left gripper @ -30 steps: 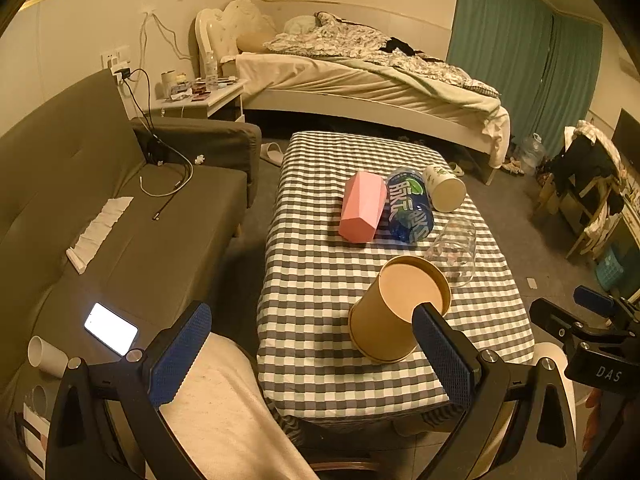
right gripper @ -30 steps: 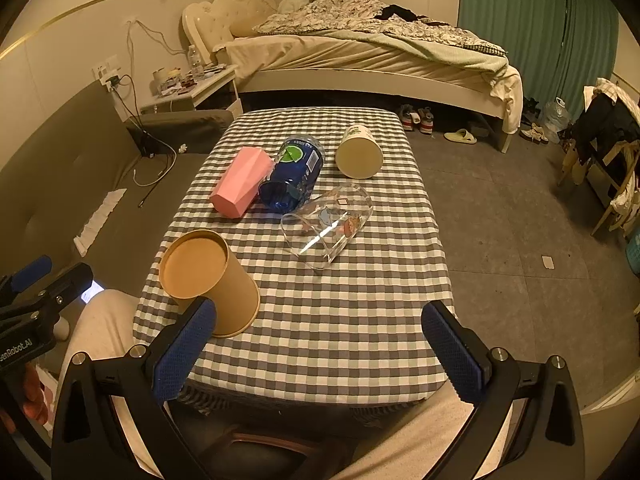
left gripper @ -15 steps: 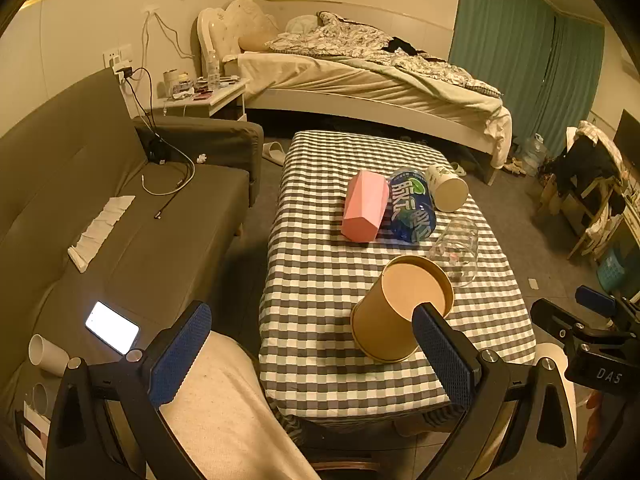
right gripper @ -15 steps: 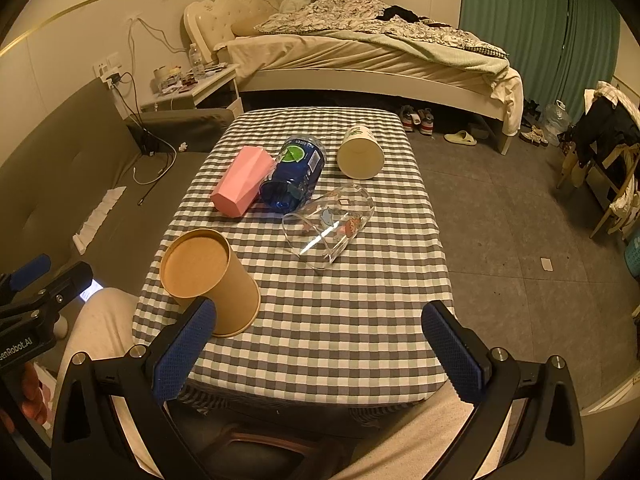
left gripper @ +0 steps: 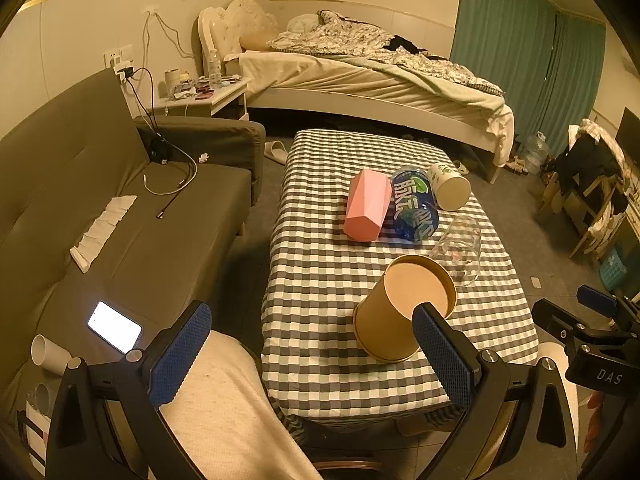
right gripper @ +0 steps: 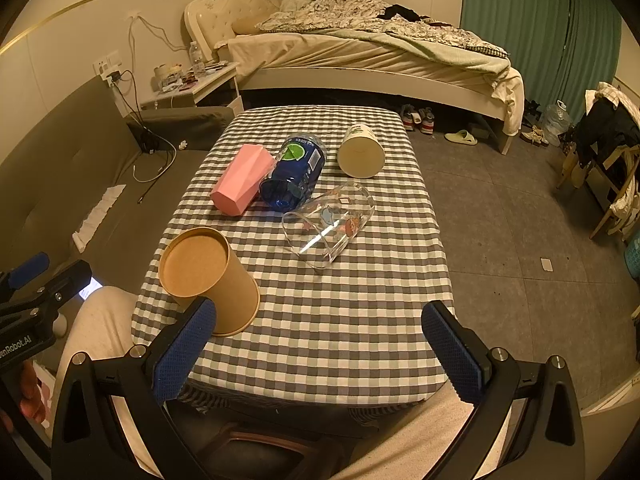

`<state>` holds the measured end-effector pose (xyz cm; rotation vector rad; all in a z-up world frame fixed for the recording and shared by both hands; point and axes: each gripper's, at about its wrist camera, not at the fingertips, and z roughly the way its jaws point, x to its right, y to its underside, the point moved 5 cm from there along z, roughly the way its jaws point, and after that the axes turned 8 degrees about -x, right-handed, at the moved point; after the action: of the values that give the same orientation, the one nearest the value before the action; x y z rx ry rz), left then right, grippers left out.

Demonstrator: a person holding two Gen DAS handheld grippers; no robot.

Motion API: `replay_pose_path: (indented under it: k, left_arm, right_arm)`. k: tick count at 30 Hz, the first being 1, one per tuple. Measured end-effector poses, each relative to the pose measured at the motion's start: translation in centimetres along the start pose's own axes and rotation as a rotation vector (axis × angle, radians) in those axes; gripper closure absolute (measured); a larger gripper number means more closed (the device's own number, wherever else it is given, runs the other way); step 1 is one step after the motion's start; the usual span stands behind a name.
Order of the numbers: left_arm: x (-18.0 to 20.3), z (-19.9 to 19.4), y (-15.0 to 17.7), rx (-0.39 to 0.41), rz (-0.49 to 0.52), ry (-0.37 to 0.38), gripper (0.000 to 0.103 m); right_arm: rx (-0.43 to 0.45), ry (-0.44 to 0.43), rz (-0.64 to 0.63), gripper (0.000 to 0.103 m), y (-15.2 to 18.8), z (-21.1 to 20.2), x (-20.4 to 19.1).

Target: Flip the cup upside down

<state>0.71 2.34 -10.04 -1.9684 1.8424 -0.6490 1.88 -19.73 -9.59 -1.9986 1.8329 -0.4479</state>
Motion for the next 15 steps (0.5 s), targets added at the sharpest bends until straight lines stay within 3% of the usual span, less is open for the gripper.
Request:
replay_pose_path:
  k: [15]
  left_arm:
    - [-0.53, 0.02, 0.0, -0.004, 0.0, -0.002, 0.0]
  right_arm:
    - [-0.009, 0.001, -0.008, 0.0, -0.12, 0.18, -0.02]
